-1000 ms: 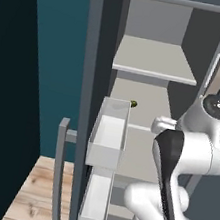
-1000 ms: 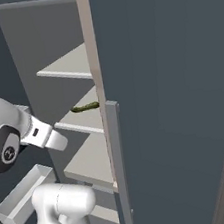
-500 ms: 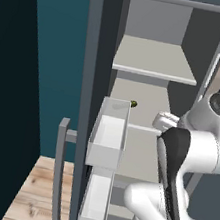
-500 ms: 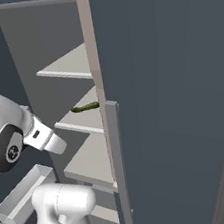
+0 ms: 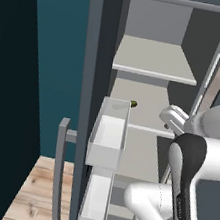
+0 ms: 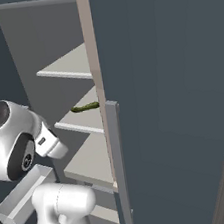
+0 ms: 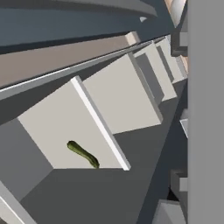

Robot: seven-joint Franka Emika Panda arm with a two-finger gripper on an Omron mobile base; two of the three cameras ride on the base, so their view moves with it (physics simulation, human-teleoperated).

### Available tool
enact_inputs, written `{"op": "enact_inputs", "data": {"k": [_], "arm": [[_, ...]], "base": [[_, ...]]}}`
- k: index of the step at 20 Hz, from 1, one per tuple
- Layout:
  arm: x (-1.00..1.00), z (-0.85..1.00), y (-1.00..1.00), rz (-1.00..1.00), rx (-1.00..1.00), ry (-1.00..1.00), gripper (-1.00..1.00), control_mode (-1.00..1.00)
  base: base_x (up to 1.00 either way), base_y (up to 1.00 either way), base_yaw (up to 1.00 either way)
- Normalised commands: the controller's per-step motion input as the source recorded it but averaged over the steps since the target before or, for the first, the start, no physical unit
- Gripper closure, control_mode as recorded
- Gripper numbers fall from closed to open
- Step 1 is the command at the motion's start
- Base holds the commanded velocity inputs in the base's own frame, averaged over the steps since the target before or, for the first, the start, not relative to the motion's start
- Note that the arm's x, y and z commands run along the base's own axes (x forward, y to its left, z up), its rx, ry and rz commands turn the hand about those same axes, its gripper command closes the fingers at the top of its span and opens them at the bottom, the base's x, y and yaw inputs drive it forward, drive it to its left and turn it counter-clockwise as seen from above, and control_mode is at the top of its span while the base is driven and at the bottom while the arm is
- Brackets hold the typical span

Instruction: Take the steak, mushroom, and squash from the freezer and place them in the bowl on the counter.

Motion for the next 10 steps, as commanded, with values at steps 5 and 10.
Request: {"op": "enact_inputs", "data": {"k": [5, 10], "arm": [[0.36, 0.00, 0.00, 0.00, 0.05, 0.00, -1.00, -1.00], [0.42, -0.02, 0.01, 0.00, -0.02, 0.03, -1.00, -1.00]], "base": [[0.00, 0.00, 0.00], [0.00, 0.00, 0.00]]}}
